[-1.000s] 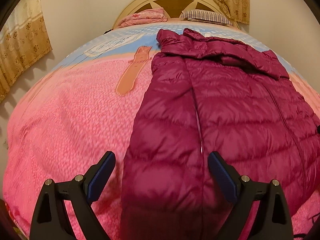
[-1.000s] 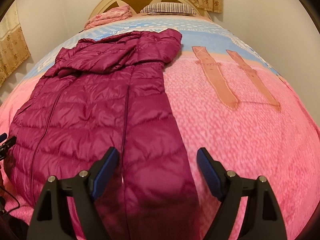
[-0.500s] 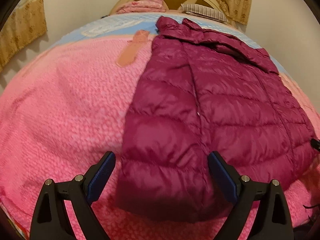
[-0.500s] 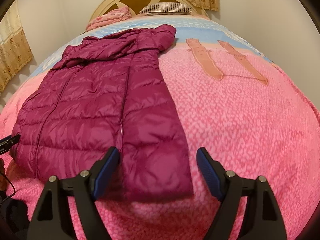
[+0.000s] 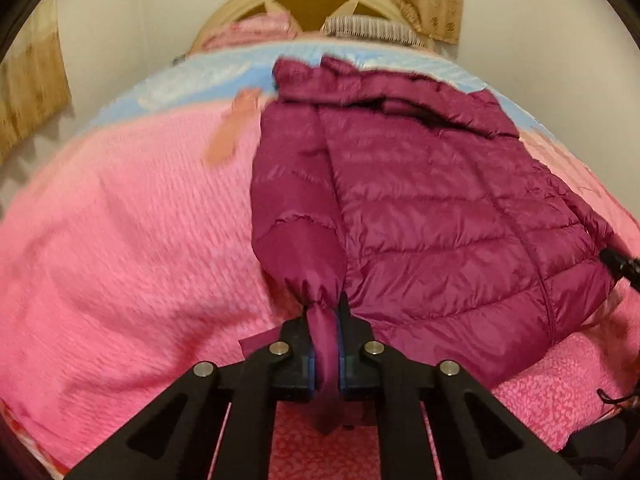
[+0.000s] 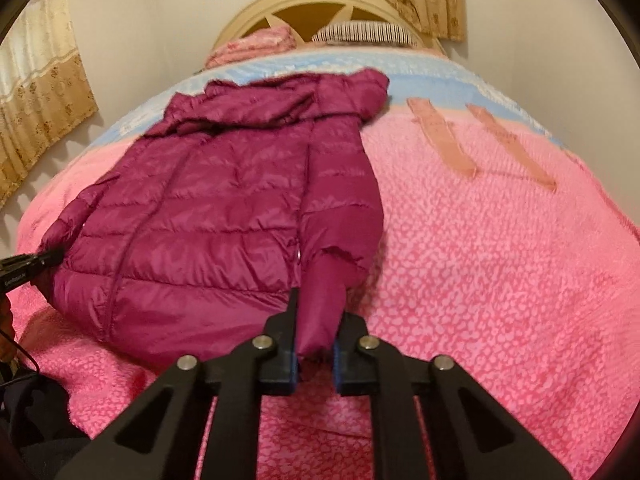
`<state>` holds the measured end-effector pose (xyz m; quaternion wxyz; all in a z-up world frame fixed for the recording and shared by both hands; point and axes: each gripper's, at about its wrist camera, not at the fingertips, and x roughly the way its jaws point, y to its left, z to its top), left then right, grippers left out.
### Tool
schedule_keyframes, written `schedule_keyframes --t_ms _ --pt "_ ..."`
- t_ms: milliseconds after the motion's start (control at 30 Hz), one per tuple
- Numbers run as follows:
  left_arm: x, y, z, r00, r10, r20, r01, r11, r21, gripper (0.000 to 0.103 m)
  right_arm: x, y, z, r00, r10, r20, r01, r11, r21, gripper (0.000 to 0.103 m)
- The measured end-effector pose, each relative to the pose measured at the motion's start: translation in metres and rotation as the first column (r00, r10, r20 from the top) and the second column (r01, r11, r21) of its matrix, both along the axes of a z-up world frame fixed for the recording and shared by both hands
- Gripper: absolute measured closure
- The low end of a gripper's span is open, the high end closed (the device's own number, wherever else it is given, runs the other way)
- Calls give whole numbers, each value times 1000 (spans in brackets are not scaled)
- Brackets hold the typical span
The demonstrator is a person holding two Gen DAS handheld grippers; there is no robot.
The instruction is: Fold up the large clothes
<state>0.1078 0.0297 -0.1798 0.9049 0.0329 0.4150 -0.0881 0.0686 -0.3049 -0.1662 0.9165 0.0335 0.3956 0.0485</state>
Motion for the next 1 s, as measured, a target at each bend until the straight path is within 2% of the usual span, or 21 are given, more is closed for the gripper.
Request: schedule_keyframes --t_ms 100,300,433,567,633,700,767,900,1000 --pt "-7 6 24 998 -9 61 10 1000 -13 99 -8 0 12 999 -5 51 5 1000 1 94" --pt "-29 19 80 982 -32 185 44 997 -61 100 -35 -1 58 982 -12 190 10 1000 7 96" --pt "-45 28 115 967 -44 250 68 994 -89 100 -55 1 93 960 -11 281 10 1000 4 97" --pt "-55 33 150 945 -33 324 67 993 -96 100 -75 3 134 920 -12 392 6 1000 17 97" --pt "-56 30 158 932 -43 361 72 995 -68 100 -77 6 147 902 -6 431 3 1000 8 97" --pt "-40 25 159 922 -38 386 55 998 -31 100 -66 9 152 892 -1 452 4 1000 -7 97" --pt "-9 19 152 924 -35 382 42 999 -10 100 -44 11 152 890 -5 455 15 1000 -18 97" --pt "61 9 140 936 -9 353 5 1000 10 100 14 10 151 891 -42 452 52 999 -8 97" --pt "105 9 134 951 8 308 -1 1000 -22 100 56 10 153 893 -69 446 82 997 -11 97"
